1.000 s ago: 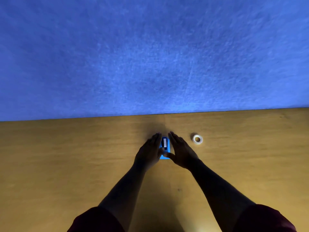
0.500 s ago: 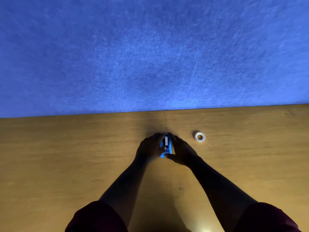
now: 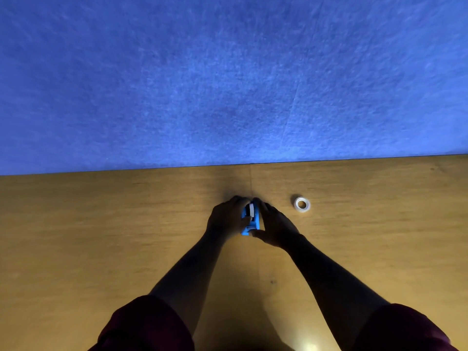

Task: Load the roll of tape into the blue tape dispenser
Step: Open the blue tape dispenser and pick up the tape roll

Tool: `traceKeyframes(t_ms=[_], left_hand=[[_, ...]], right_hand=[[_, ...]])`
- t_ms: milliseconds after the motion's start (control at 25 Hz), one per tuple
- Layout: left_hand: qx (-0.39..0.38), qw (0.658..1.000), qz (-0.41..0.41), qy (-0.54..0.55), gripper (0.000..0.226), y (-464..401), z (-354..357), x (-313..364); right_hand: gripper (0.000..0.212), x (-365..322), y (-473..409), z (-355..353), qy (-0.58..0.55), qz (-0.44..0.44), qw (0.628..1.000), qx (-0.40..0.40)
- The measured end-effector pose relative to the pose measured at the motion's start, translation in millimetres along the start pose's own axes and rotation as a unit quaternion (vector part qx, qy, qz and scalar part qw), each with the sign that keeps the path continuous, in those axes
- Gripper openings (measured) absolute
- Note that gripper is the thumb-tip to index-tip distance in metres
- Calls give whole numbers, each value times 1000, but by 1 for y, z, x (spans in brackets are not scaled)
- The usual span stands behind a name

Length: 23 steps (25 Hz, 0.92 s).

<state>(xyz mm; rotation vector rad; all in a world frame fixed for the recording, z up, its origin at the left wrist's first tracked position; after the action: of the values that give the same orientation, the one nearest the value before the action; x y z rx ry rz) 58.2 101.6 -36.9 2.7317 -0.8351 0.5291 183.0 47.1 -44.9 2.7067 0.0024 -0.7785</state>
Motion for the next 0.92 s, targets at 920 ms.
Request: traceKeyframes(t_ms=[920], left_hand=[[18,1000,19,15,54,5,-16,3]], right_hand=[[106,3,0,7,-7,20,1000,-13]])
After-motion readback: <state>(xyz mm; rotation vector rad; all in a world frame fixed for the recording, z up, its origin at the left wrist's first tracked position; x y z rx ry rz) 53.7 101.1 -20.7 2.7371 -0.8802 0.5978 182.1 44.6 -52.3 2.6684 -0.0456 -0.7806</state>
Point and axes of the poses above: each hand's wrist, its own y-axis away from the middle knuckle, its own z-axis out of the palm, x = y × z, the point moved 7 cm from there along -y, towards the middle knuckle, and after that the axes turned 2 degrees about -x, right-handed, at the moved point
